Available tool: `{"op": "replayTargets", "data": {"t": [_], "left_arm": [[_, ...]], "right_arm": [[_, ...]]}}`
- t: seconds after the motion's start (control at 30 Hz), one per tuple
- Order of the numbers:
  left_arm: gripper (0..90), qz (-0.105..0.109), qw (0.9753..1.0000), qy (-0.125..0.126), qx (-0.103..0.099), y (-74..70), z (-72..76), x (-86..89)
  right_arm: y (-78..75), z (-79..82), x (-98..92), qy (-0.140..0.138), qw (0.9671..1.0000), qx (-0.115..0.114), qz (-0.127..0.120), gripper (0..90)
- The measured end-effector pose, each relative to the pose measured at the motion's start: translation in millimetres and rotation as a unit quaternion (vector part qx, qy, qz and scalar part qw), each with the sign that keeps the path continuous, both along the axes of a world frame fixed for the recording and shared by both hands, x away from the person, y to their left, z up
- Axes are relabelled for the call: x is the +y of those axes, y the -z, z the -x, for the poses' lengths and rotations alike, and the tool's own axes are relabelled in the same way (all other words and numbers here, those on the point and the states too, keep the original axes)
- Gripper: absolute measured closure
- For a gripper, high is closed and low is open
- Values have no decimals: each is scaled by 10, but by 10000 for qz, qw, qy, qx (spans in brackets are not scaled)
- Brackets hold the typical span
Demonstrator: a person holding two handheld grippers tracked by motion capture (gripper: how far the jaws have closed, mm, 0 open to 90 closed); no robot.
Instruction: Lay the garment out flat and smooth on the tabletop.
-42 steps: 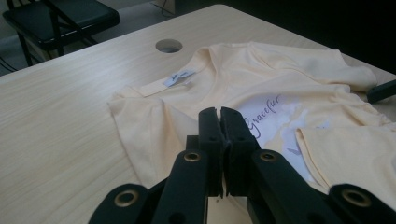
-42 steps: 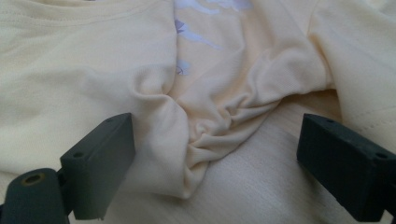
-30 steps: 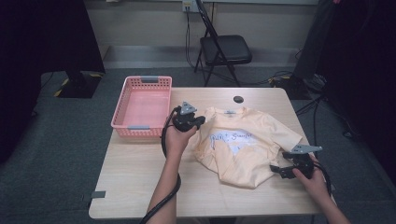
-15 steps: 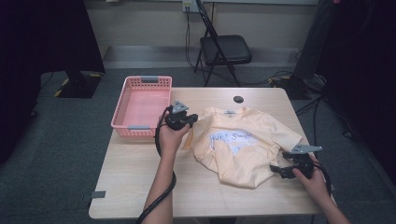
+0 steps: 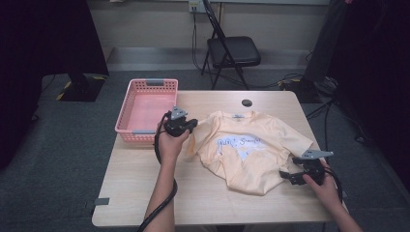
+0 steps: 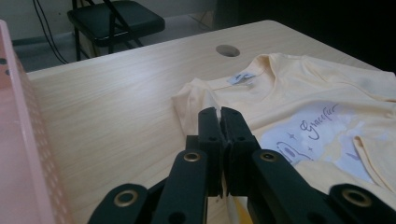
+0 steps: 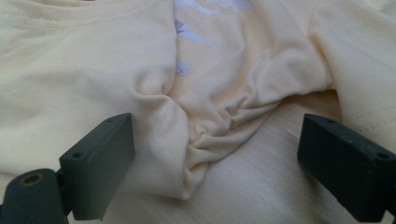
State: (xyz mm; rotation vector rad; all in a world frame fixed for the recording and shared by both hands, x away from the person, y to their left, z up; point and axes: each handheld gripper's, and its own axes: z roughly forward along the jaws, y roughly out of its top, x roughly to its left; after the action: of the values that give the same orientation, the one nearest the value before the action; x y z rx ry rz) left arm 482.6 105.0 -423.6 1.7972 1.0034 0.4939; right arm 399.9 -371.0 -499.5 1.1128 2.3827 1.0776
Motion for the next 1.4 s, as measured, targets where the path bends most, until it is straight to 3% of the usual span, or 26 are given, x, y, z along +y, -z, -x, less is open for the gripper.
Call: {"op": "replayTargets", "data": {"t": [0.93,1.13,1.4], "left_arm": [[856,-25,9986,-513,92,230,42,341],[818,-159,9987,-473,84,226,72,362],[481,-236,9983,-522,-71,210,58,309]], "right_arm": [[0,0,1,-3,10000,-1,2,100],[0,0,1,-2,10000,-1,2,101],[0,0,1,-1,10000,-2,3,101]]}}
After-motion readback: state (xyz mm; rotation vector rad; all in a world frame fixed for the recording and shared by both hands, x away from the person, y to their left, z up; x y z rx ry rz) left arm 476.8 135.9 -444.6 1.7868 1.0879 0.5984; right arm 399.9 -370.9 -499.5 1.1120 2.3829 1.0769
